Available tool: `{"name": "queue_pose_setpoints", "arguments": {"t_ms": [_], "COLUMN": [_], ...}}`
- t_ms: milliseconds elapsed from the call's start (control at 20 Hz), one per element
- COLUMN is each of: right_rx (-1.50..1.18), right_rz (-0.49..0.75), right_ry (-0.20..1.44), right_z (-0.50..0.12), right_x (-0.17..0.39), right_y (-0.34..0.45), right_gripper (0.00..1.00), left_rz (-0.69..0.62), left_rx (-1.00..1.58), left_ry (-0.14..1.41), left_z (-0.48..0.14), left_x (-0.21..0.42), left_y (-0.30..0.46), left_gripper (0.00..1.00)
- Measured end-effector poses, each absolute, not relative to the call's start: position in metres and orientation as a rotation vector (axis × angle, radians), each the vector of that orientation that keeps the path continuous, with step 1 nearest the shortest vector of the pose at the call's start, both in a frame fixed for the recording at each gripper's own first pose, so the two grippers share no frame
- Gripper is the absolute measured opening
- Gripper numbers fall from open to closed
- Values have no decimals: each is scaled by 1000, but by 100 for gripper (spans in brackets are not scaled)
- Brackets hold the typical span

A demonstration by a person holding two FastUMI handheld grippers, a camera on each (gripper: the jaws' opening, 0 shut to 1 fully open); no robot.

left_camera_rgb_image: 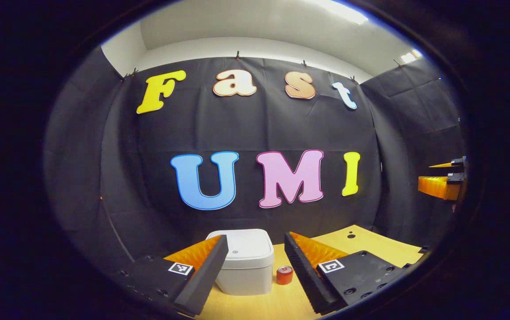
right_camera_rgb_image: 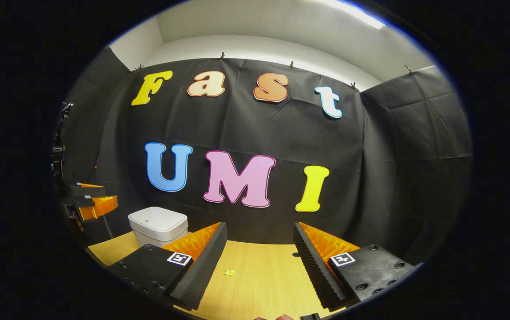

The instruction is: Press the lid of the desktop garbage bin to open it, pick up the crumpled paper on the desktop and throw it into the bin, then pick up the pop can on the desktop and drop it into the bin, and finally close the garbage bin lid.

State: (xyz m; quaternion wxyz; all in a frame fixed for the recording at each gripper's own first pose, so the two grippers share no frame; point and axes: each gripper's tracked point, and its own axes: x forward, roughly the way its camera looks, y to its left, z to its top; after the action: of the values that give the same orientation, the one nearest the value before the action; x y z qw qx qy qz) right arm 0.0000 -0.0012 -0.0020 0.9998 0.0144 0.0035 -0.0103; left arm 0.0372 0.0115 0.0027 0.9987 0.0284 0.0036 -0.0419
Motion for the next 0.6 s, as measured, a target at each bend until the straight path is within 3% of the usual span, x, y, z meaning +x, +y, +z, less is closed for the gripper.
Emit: {"name": "queue_pose_setpoints", "arguments": {"t_ms": [350,400,450,600], "right_rx": [8,1,-3,-5], "right_rz": [-77,-81,-81,-73], "right_ry": [9,10,14,22], "right_z": [-1,0,-1,-1], "right_x": [-8,-9,-10,-4], "right_y": [-10,-11,-12,-16], "right_gripper": [96,96,97,96], "left_rz": [-151,-165,-177,-203], "left_rx": [15,16,19,25], "left_ry": [121,136,152,234], "left_z": [-26,-30,-34,-60], "left_x": [110,120,133,169], "left_y": [50,53,55,58], "left_gripper": [58,46,44,24]}}
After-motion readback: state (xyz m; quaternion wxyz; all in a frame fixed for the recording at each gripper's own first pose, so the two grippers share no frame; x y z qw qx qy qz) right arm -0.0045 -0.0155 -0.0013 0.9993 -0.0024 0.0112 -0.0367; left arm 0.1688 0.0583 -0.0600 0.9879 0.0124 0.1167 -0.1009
